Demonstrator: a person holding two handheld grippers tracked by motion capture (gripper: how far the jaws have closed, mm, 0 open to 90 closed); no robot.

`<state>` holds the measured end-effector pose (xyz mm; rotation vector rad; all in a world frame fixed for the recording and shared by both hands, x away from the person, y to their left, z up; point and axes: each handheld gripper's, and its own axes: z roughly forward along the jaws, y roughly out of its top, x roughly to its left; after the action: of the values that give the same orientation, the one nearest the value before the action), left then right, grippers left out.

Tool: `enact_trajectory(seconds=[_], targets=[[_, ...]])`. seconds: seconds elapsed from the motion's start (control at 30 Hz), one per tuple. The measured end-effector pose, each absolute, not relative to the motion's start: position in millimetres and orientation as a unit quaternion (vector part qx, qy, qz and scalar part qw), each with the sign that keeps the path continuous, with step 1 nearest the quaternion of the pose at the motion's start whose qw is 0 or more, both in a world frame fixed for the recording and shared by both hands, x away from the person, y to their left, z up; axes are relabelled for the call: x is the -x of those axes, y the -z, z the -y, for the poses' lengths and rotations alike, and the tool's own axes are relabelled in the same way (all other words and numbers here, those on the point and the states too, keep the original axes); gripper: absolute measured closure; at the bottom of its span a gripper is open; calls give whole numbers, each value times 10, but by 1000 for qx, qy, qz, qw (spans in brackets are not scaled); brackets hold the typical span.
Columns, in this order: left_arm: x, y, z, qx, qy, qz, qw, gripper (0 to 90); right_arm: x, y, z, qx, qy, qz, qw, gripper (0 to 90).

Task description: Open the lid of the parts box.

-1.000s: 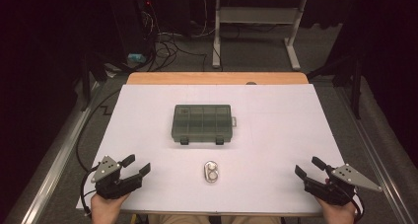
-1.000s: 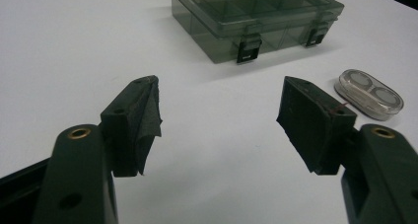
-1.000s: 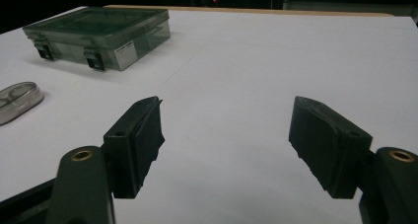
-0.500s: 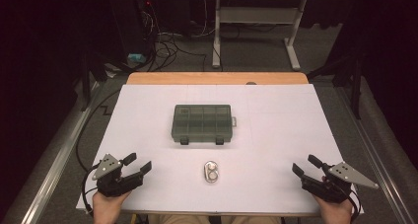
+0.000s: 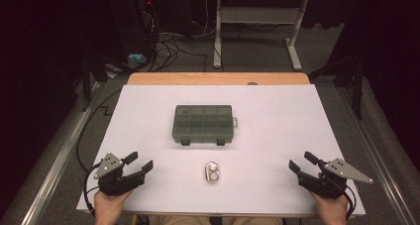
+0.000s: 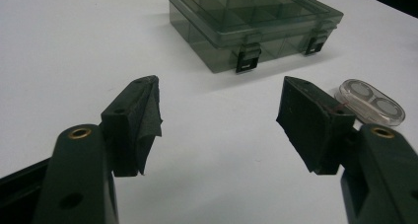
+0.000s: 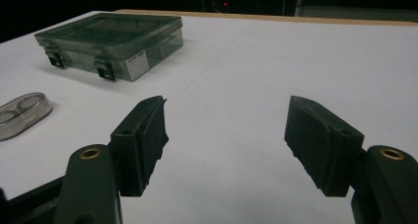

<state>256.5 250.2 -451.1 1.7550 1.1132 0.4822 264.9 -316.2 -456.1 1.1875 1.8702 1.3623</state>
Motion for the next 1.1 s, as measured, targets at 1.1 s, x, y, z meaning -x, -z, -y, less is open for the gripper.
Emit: enact_trajectory(seconds=[1.1], targets=[[-2680, 4503, -2375, -719, -199, -448, 493, 329, -2759, 4554, 2972, -420, -512, -703, 259, 330]])
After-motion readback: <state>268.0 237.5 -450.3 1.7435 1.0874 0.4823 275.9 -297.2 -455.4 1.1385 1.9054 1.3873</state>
